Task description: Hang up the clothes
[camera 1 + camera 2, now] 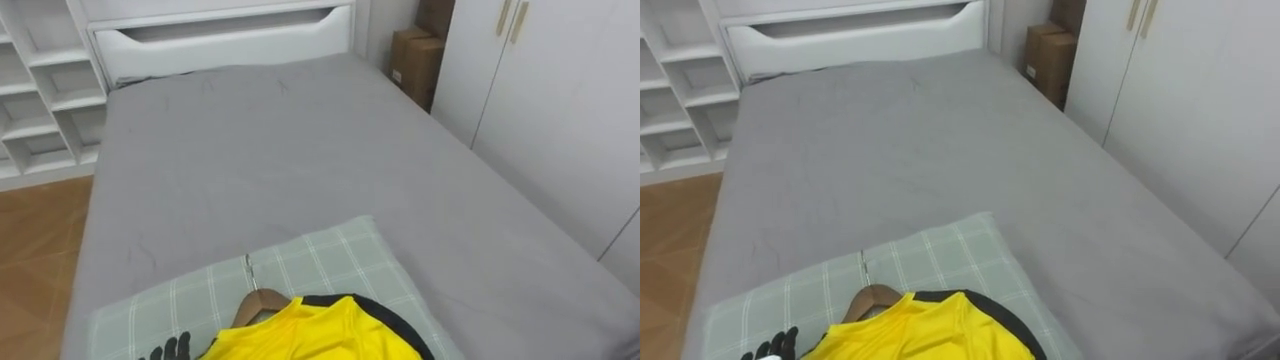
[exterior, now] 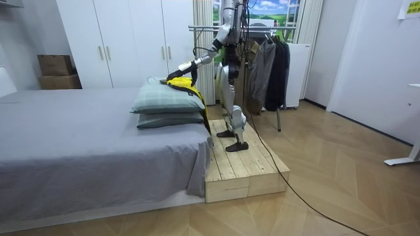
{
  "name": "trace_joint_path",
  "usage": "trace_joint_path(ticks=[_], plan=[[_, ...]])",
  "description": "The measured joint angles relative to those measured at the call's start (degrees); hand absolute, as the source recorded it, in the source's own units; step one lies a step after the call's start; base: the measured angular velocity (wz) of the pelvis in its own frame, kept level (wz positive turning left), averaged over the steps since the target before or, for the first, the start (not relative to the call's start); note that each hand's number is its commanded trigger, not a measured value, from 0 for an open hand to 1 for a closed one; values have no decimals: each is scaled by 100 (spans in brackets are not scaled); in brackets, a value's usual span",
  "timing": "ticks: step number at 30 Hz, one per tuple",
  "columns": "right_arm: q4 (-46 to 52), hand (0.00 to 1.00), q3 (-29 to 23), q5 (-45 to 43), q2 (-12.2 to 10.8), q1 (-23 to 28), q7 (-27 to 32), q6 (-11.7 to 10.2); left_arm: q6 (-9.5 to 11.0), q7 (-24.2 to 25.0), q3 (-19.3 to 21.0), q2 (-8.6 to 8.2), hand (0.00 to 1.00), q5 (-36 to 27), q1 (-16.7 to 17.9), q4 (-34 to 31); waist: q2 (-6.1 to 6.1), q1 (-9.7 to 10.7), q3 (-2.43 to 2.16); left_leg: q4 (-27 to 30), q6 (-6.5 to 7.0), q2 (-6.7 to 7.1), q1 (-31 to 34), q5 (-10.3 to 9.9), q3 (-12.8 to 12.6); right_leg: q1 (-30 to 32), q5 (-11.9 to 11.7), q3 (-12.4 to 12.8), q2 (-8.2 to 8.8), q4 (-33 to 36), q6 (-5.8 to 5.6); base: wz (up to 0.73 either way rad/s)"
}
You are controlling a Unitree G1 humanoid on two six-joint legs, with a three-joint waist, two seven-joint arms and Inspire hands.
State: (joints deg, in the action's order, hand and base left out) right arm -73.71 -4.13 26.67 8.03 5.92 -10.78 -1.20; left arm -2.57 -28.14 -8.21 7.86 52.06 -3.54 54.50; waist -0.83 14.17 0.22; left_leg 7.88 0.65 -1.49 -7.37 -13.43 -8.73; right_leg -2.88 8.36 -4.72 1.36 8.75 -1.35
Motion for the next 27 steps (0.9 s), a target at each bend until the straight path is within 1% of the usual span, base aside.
trace_joint_path(ticks=[3,4,5,6,8,10,11,13,16,18,20,21,22,25,27], plan=[[-7,0,0,-2,52,59,-10,0,2,11,10,6,0,-10,-165,218,-9,5,-1,-2,0,-3,26,0,-2,26,-2,1,-5,1,2,0],[-10,0,-8,-21,94,78,-37,0,2,11,19,7,0,1,-229,279,-45,8,-32,-3,0,-5,94,0,-17,105,-18,10,-9,3,3,-6],[-9,0,-11,-33,119,84,-50,-1,2,12,24,8,0,11,-268,299,-59,8,-28,-2,2,-7,115,1,-38,131,-29,20,-11,2,3,-11],[-10,0,-51,-99,154,107,-59,-2,5,11,49,13,0,19,-327,308,-92,7,-44,7,6,-10,177,4,-61,197,-46,26,-17,2,6,-8],[-8,0,-62,-227,190,111,-51,-7,12,11,69,52,0,19,-449,307,-119,22,-24,46,7,-11,221,5,-60,225,-48,23,-13,5,7,-3],[-13,0,-107,-307,221,125,-42,-15,22,11,71,137,0,6,-677,309,-147,37,-7,62,7,-11,326,16,-93,376,-49,80,-11,85,9,-7],[-13,0,-111,-336,224,105,-38,-15,33,11,71,170,0,4,-728,309,-150,38,-4,63,5,-10,351,27,-102,413,-48,92,-9,108,9,-9],[-12,0,-124,-429,230,85,-30,-21,54,10,70,268,0,4,-893,309,-143,84,7,63,7,-9,414,48,-117,488,-52,107,-8,119,14,-3],[-143,0,-122,-448,277,67,15,-19,62,11,69,313,0,-8,-1055,431,-139,110,11,63,6,-13,449,53,-137,530,-58,123,-10,120,23,-1],[-196,0,-108,-469,314,53,32,-4,65,15,64,356,0,-30,-1086,450,-139,110,11,70,6,-19,494,53,-166,595,-66,147,-17,143,25,-9],[-215,0,-75,-495,338,45,42,2,63,81,8,429,0,-66,-1178,457,-124,120,23,96,6,-19,582,54,-179,712,-66,146,-13,202,25,-3],[-245,0,-35,-500,345,26,41,7,61,163,-1,464,0,-67,-1271,474,-99,127,43,100,10,-15,619,72,-180,744,-70,148,-4,206,30,0],[-256,0,-26,-527,346,26,34,8,60,201,-10,484,0,-67,-1333,475,-80,135,55,98,9,-14,642,80,-181,768,-73,150,-2,216,32,0],[-255,0,12,-611,360,24,21,8,62,242,-95,490,0,-68,-1432,503,-67,144,70,98,10,-17,674,86,-204,808,-83,181,-8,211,35,-1],[-249,0,47,-641,361,-30,21,8,74,242,-103,481,0,-71,-1487,604,-67,146,70,100,10,-21,686,85,-222,826,-86,221,-19,212,36,-7]])
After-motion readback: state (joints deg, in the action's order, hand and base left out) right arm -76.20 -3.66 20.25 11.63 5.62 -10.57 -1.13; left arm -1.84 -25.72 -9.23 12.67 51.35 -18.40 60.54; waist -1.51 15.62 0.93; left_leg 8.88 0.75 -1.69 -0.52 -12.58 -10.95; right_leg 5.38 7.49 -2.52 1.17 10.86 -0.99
